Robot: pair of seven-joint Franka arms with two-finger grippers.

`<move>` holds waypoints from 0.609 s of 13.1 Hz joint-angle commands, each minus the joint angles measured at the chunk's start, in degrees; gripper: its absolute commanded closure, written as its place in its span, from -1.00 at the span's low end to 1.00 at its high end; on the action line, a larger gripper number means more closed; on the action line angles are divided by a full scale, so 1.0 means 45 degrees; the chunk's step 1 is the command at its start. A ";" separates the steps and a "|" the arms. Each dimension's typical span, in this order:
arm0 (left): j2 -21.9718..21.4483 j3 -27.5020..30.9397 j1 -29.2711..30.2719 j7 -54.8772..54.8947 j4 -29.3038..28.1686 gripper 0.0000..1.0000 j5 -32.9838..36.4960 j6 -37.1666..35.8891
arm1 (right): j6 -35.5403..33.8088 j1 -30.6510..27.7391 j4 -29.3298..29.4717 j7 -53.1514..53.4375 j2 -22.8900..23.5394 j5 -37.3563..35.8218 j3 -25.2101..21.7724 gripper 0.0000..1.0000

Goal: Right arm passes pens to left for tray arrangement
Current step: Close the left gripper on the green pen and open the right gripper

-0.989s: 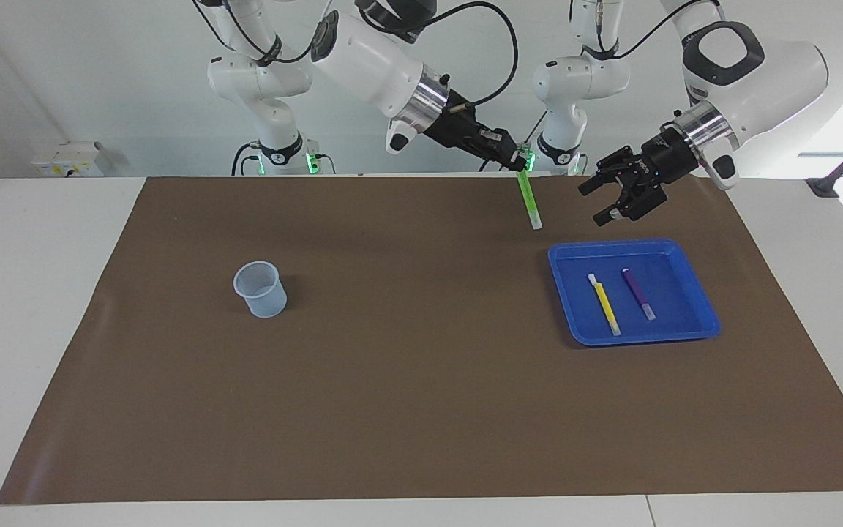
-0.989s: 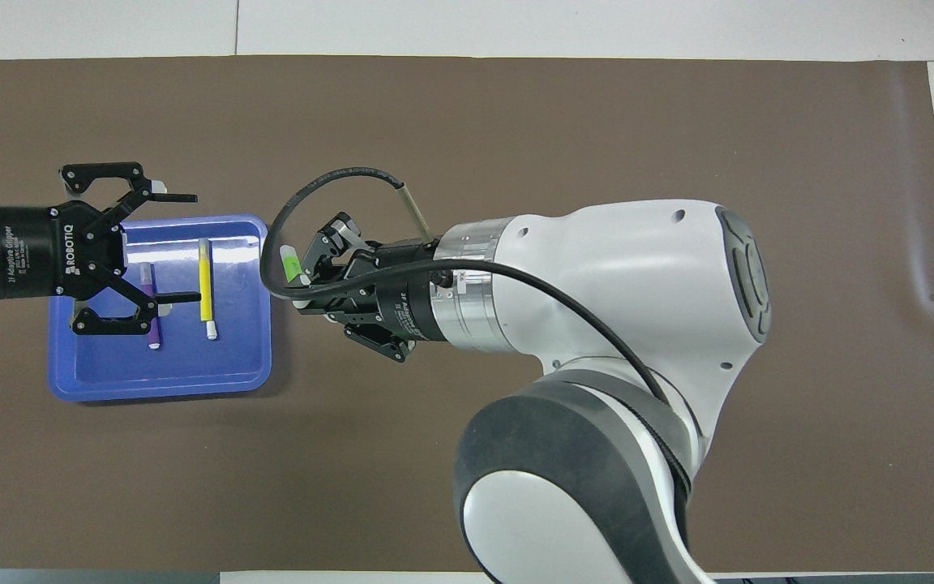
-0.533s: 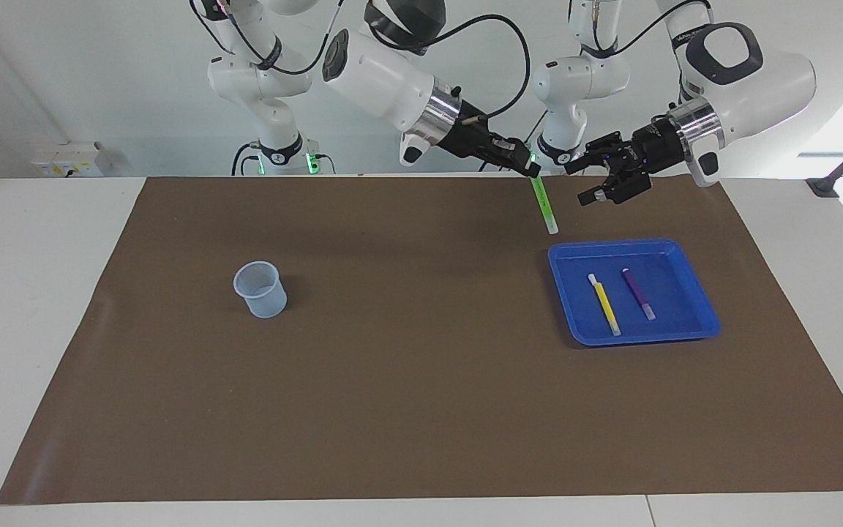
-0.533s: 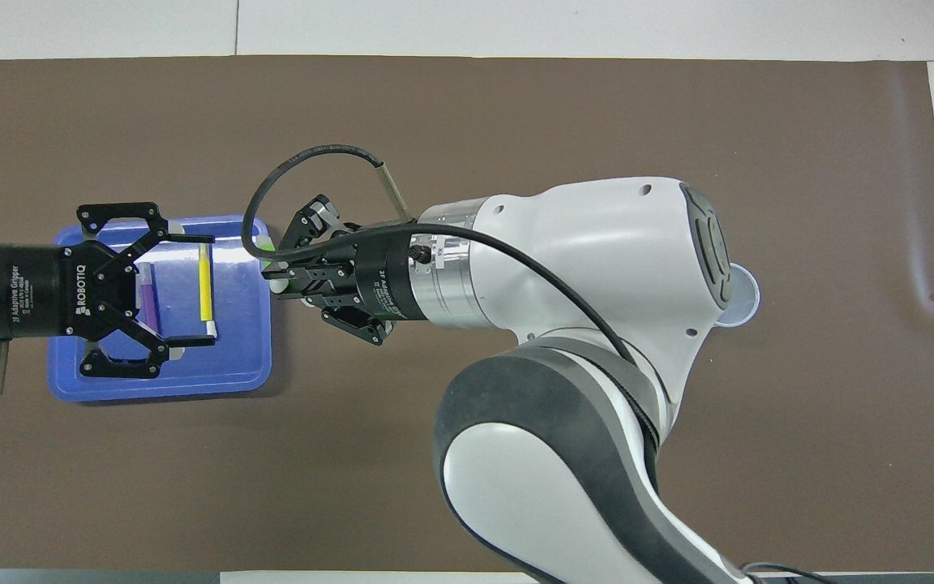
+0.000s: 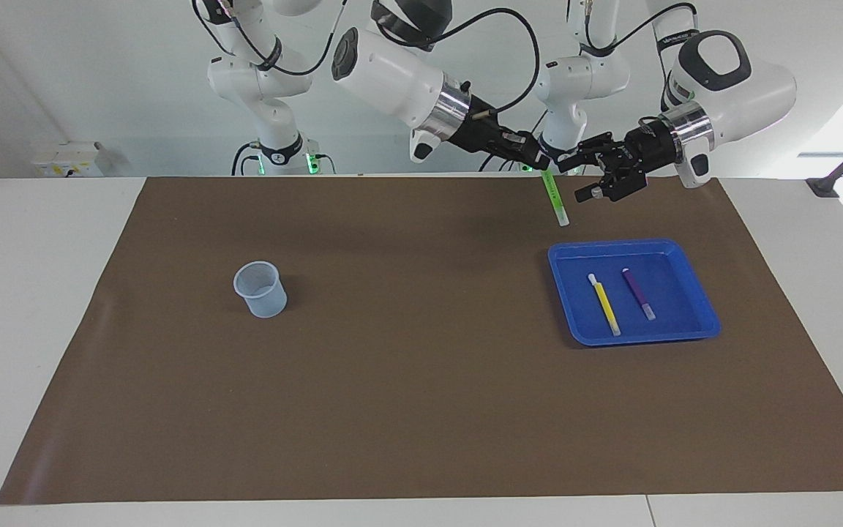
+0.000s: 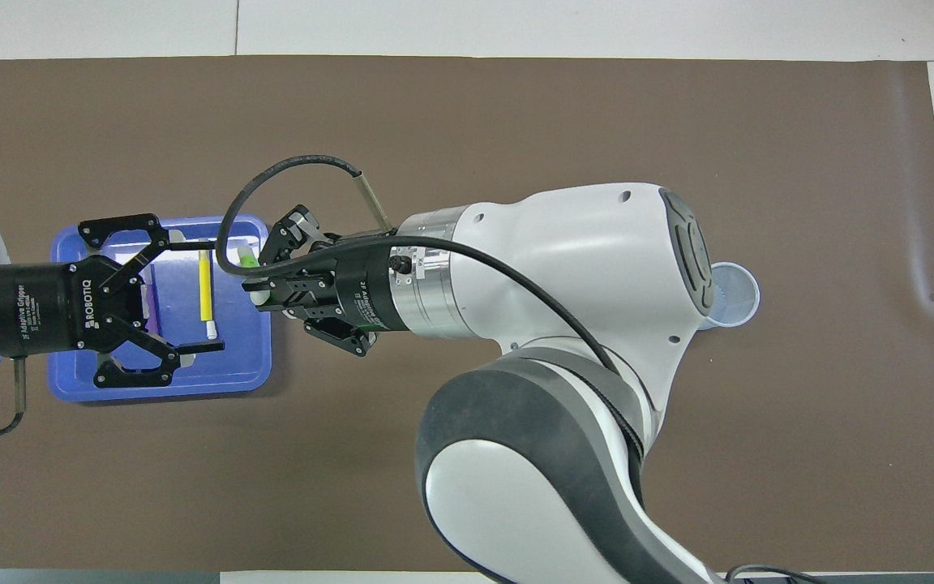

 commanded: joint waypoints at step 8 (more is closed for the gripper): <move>-0.0316 0.0045 -0.0553 0.0566 -0.0450 -0.56 -0.0342 0.0505 | 0.0426 0.0120 0.0261 0.0682 0.0228 -0.0854 0.0536 1.00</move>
